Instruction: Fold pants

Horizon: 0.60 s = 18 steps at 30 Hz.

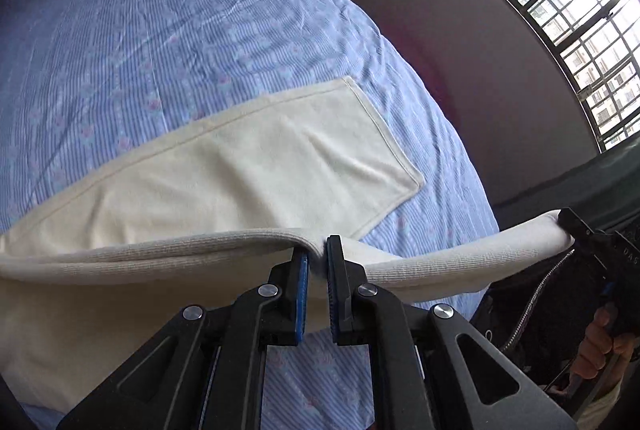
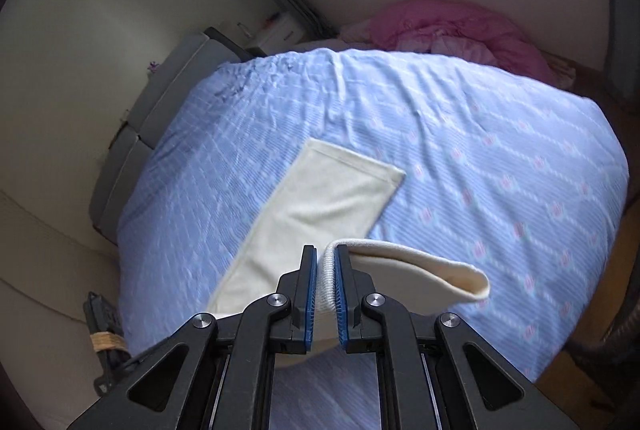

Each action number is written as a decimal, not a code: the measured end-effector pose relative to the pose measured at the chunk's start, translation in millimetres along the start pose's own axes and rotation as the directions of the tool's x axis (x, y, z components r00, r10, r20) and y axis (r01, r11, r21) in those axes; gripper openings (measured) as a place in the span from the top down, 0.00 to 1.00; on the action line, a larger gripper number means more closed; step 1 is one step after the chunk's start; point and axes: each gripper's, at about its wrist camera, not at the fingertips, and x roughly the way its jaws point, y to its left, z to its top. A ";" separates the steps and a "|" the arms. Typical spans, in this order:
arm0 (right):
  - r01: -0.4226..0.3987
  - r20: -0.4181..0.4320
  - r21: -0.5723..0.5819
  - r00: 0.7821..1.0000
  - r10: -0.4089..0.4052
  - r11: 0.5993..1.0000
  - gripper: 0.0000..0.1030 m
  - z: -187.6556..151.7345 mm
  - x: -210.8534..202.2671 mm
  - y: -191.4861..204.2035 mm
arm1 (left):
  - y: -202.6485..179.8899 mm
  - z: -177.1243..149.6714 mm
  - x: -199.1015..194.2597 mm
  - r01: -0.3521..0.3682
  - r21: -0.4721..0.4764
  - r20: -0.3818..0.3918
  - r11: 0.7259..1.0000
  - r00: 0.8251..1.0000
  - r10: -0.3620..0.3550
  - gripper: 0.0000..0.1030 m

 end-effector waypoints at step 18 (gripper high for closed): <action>-0.056 -0.245 -0.166 0.969 0.014 0.984 0.97 154.6 271.9 35.6 | 65.0 113.3 120.2 -0.234 -0.206 -0.126 0.950 0.969 0.211 0.90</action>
